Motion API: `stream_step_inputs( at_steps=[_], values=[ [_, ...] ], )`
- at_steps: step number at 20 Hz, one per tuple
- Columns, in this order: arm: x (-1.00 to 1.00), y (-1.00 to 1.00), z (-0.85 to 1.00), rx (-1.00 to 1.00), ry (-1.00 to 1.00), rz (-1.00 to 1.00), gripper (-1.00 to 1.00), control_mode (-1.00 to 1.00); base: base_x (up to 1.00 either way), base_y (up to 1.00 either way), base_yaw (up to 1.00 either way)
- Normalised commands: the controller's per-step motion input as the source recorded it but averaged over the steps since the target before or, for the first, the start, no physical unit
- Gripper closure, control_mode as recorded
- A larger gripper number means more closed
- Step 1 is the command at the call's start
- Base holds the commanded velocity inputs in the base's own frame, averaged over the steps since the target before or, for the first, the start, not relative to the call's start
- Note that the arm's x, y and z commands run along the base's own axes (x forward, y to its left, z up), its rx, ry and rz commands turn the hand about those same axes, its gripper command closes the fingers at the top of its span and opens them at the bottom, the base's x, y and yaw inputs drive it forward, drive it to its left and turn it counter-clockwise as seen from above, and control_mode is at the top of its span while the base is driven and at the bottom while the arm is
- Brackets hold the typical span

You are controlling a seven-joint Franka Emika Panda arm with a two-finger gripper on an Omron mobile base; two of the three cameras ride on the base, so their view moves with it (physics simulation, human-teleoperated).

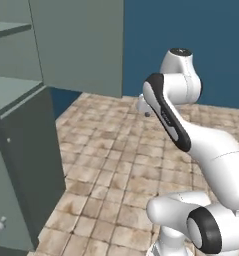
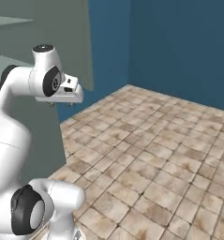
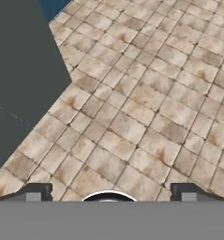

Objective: Pick up the bowls on the counter and stack them on top of one another in the open cabinet. Place the smaller bowl on top of the larger bowl.

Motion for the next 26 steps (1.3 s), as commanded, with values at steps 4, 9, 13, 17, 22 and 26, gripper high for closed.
stream_step_inputs(
  at_steps=[4,9,13,17,22,26],
  values=[
    [0.00,0.00,0.00,0.00,0.00,0.00,-1.00,1.00,-0.25,0.44,-0.56],
    [0.00,0.00,0.00,0.00,0.00,0.00,-1.00,1.00,-0.62,0.30,-0.47],
    [0.00,0.00,0.00,0.00,0.00,0.00,-1.00,1.00,-0.51,0.36,-0.44],
    [0.00,0.00,0.00,0.00,0.00,0.00,-1.00,1.00,-0.54,0.20,-0.32],
    [0.00,0.00,0.00,0.00,0.00,0.00,-1.00,1.00,-0.76,0.10,-0.22],
    [0.00,0.00,0.00,0.00,0.00,0.00,-1.00,1.00,-0.89,0.11,-0.18]
  ],
)
